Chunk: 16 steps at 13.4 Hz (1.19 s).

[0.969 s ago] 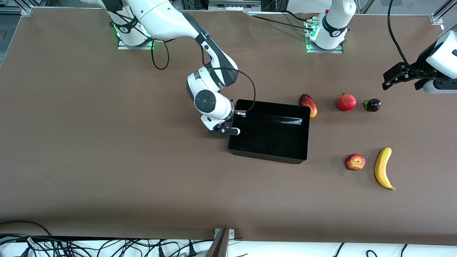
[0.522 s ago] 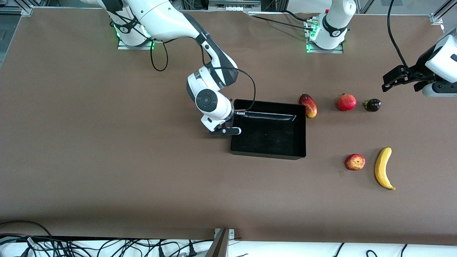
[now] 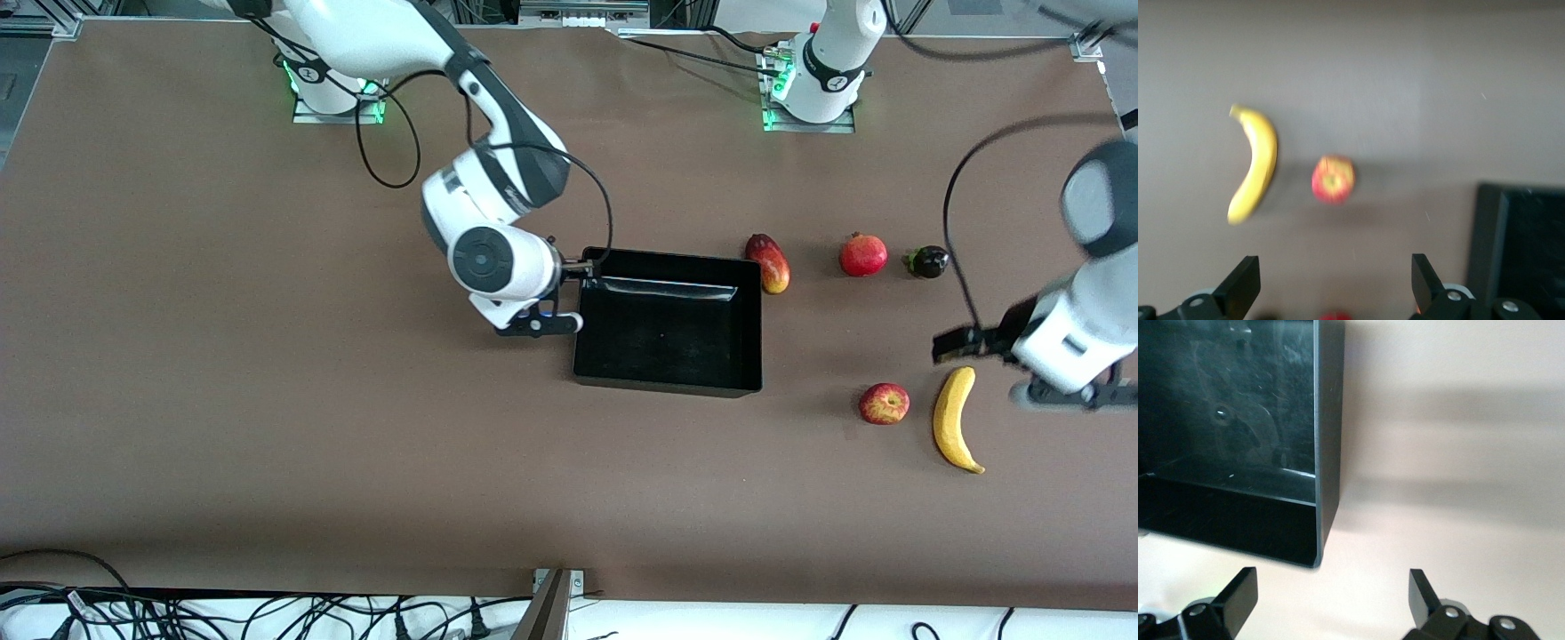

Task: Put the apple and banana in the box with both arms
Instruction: 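Release the box with the right gripper while the left gripper reaches the apple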

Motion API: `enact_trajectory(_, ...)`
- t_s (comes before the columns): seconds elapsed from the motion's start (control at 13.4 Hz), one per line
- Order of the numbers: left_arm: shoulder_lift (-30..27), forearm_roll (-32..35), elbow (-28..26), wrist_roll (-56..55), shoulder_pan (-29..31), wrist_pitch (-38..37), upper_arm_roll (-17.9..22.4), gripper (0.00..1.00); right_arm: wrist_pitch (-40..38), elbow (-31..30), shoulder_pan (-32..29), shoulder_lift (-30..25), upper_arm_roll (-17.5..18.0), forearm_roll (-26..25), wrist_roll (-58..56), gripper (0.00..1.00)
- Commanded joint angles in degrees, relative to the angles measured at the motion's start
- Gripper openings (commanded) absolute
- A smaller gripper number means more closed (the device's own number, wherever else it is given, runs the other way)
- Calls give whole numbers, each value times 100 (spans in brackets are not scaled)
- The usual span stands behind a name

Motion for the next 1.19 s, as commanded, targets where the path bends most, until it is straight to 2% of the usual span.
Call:
enact_trajectory(0.0, 697, -245, 477, 302, 53, 537, -14, 100, -531, 37, -381, -593, 17, -87, -39, 100)
enact_trajectory(0.07, 838, -227, 468, 328, 53, 714, -14, 100, -777, 37, -478, -787, -210, -104, -57, 100)
enact_trajectory(0.22, 1172, -183, 451, 381, 44, 1179, -14, 100, -1260, 37, -488, -1069, -964, -314, -109, 100)
enact_trajectory(0.37, 1514, -148, 407, 381, 27, 1794, -5, 100, -1499, 28, -488, -1402, -1318, -1006, -712, 100)
enact_trajectory(0.45, 1673, -148, 354, 381, 35, 2058, -5, 100, -1648, -7, -497, -1500, -1485, -1184, -1212, 100)
enact_trajectory(0.67, 1736, 299, -189, 381, 70, 2867, -5, 100, -2157, -15, -497, -1588, -2310, -1177, -2181, 100)
enact_trajectory(0.82, 1753, 318, -384, 381, 97, 3044, 4, 100, -2527, -33, -488, -1676, -2732, -1229, -2648, 100)
enact_trajectory(0.89, 1806, 387, -489, 381, 106, 3175, 4, 100, -2519, -42, -497, -1677, -2952, -1151, -2719, 100)
enact_trajectory(1.12, 1789, 432, -1085, 355, 228, 3781, 4, 100, -1915, -322, -506, -1685, -3226, -1221, -3131, 100)
